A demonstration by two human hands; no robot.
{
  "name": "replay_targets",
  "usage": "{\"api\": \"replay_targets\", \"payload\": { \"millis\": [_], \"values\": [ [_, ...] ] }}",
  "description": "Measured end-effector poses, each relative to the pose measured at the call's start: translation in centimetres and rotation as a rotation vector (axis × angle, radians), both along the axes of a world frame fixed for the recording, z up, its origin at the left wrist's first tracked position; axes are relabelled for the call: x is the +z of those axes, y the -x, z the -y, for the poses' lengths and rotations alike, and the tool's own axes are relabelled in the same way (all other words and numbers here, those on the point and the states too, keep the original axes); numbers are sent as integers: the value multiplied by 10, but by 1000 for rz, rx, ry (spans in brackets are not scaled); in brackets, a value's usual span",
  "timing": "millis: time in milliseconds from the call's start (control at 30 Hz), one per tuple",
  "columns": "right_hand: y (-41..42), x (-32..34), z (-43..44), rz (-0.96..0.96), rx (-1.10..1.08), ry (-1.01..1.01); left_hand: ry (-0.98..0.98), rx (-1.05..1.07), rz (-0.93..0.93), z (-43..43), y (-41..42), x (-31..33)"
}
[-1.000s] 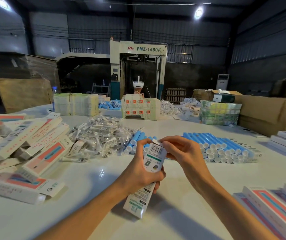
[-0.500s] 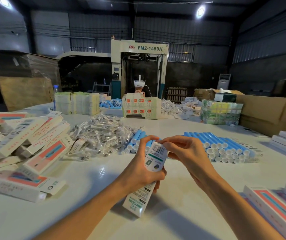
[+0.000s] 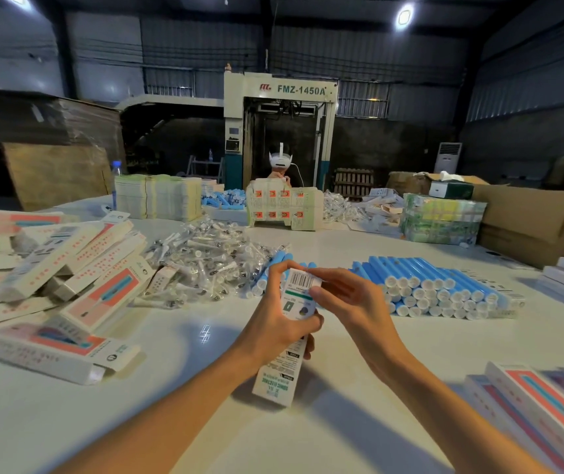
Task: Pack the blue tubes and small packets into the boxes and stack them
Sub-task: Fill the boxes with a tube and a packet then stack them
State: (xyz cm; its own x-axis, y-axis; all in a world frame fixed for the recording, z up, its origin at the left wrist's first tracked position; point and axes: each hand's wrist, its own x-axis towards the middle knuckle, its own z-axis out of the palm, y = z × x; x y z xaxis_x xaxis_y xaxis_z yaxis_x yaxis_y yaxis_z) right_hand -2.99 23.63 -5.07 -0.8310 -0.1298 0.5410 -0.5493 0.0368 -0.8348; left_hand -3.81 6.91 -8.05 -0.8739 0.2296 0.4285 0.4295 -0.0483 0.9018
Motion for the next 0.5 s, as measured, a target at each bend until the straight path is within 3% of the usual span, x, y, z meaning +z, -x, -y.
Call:
{"api": "replay_targets", "payload": {
  "millis": [367, 500],
  "values": [
    [6, -13, 11, 22, 7, 5, 0, 74, 27, 0, -1, -1],
    [4, -26, 19, 158, 98, 96, -54, 188, -39, -5, -3, 0]
  ]
}}
